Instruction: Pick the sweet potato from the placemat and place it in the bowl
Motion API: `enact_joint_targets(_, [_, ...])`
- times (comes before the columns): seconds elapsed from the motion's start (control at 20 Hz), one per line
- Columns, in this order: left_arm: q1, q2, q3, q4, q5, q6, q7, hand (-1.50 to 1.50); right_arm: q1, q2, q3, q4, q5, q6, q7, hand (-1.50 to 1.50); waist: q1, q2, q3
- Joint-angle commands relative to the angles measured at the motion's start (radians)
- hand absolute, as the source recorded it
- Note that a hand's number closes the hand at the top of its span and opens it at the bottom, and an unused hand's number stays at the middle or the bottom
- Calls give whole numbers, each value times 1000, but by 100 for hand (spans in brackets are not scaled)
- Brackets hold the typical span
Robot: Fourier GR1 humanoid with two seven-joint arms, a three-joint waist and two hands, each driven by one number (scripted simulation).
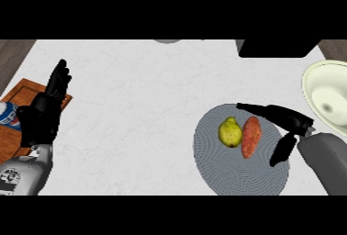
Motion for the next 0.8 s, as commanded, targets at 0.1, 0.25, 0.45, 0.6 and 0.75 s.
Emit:
enact_joint_targets(0.1, [39, -69, 9, -6, -62, -7, -38, 0, -34, 92, -25, 33, 65, 12, 29, -150, -1, -1, 0])
enact_joint_targets(0.25, [12, -64, 58, 55, -50, -66, -72, 0, -17, 87, -34, 112, 119, -32, -81, -150, -2, 0, 0])
enact_joint_targets(0.45, [4, -79, 48, 1, -71, -58, 1, 0, -70, 70, -7, 238, 208, -97, -193, 150, 3, 1, 0])
enact_joint_targets(0.6, [2, -68, 66, -30, -83, -60, 37, 0, -46, 124, -3, 261, 246, -222, -229, 150, 4, 1, 1])
enact_joint_targets(0.75, [-42, -107, 68, 41, -108, -59, 6, 0, -75, 176, -18, 281, 265, -226, -205, 150, 0, 1, 0])
